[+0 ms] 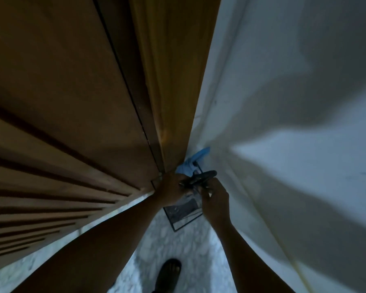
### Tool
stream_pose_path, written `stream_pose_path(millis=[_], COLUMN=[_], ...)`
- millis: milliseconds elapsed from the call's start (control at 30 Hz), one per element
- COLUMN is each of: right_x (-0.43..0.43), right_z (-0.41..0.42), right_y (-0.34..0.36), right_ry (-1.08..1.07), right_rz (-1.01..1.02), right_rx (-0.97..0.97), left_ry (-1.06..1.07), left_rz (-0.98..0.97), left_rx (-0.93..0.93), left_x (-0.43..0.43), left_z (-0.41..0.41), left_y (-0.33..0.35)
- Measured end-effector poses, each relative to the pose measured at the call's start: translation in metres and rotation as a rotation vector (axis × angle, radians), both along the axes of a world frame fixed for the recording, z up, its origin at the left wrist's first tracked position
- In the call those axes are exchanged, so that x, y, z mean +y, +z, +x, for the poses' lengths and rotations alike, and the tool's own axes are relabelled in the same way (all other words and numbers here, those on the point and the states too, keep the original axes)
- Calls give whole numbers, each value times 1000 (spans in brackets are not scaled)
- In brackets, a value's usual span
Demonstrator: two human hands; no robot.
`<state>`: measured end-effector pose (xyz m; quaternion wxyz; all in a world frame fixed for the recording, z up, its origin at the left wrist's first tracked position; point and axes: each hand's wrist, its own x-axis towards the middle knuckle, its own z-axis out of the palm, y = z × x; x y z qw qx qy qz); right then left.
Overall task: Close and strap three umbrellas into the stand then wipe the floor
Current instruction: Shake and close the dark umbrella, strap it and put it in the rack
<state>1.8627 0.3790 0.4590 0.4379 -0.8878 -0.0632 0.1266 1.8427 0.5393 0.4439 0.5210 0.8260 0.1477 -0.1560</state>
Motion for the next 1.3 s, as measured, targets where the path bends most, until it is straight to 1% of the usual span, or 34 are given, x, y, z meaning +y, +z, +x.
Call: stream_pose_path(millis=[167,267,467,600,767,933,1033,1100,1200,1300], right_x=[6,7,8,8,8,14,20,25,30,32], right_z=[9,13,16,20,15,19,22,23,21,15], right_y=[-46,-62,-81,-80,-82,-80,-80,-79,-72,-52], right_ry=[-7,-24,-43,-46,-54,-121,-179,-179,-172,-213], right_rz=[-17,-25,-46,-109,-137,-146,-160,-179,-142,-90], right_rx=[86,136,181,197,225,208,196,186,193,269], left_ry=[-31,-64,-19,-27,-47,37,106,127,152,185], left_rz=[82,136,96,125,146,87,136,143,109,60], left_rx=[5,5,26,34,37,45,25,18,38,66], left_x=[7,9,11,12,12,8,6,4,4,3], left_z=[9,15,17,19,15,16,17,18,15,9], left_y=[-42,-58,-86,-92,-98,-101,-100,-100,-101,-97])
